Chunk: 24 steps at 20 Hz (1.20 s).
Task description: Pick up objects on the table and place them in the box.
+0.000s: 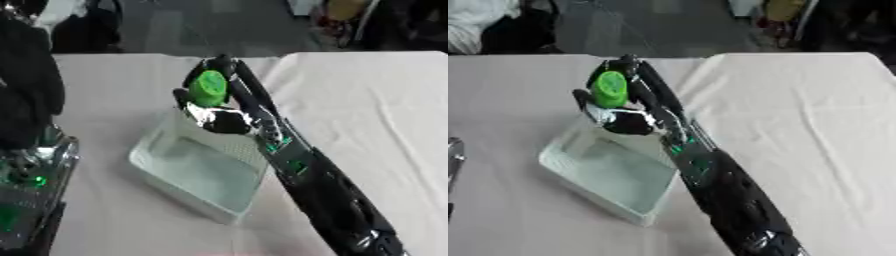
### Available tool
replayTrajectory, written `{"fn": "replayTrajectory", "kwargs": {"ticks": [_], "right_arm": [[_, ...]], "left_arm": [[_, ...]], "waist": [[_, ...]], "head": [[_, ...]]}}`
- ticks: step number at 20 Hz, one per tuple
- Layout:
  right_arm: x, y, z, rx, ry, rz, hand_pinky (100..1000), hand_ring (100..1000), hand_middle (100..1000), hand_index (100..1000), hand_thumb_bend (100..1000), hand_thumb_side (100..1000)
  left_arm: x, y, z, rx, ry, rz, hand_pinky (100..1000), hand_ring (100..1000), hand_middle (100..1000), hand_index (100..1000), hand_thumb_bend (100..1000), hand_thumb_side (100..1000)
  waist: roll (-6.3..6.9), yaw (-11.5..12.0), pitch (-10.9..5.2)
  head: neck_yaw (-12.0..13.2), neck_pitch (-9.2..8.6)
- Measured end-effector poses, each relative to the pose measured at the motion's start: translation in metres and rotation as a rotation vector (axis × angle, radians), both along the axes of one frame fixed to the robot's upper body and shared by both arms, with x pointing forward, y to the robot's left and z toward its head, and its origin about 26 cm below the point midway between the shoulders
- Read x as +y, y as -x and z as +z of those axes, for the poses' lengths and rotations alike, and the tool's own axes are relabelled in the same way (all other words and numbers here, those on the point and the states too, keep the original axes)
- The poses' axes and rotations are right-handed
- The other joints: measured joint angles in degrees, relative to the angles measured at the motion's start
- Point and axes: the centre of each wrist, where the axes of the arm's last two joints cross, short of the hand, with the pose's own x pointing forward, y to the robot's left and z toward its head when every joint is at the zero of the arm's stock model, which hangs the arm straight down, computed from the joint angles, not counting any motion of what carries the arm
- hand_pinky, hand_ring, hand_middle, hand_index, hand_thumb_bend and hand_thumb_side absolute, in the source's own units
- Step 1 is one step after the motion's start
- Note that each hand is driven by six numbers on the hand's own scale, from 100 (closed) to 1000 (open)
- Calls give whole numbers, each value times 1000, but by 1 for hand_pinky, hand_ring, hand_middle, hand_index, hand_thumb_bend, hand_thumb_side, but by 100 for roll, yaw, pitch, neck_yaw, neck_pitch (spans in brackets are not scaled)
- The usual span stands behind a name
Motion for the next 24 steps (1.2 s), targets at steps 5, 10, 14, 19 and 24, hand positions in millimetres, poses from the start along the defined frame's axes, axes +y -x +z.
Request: {"fn": "replayTrajectory", "kwargs": {"ticks": [5, 10, 14, 19, 24], "right_arm": [[-1, -2, -4, -1, 18, -13, 100, 100, 100, 100, 249, 426], [-1, -3, -6, -7, 30, -19, 100, 100, 100, 100, 263, 432], [-2, -3, -6, -22, 41, -26, 100, 100, 100, 100, 296, 497], [-3, -3, -5, -85, 42, -60, 100, 100, 100, 232, 374, 679], [-3, -3, -6, -147, 48, -85, 100, 100, 234, 460, 380, 760]], "left_arm": [[0, 0, 0, 1, 1, 1, 529, 677, 803, 790, 283, 1000], [0, 0, 0, 2, 2, 1, 529, 677, 803, 790, 283, 1000], [0, 0, 0, 2, 2, 2, 528, 676, 803, 790, 284, 1000], [0, 0, 0, 2, 2, 2, 528, 676, 802, 790, 284, 1000], [0, 0, 0, 2, 2, 2, 528, 676, 802, 790, 284, 1000]], "waist": [[2, 0, 1], [2, 0, 1], [2, 4, 1], [2, 6, 1], [2, 6, 1]], "head": [[0, 0], [0, 0], [0, 0], [0, 0], [1, 0]]}}
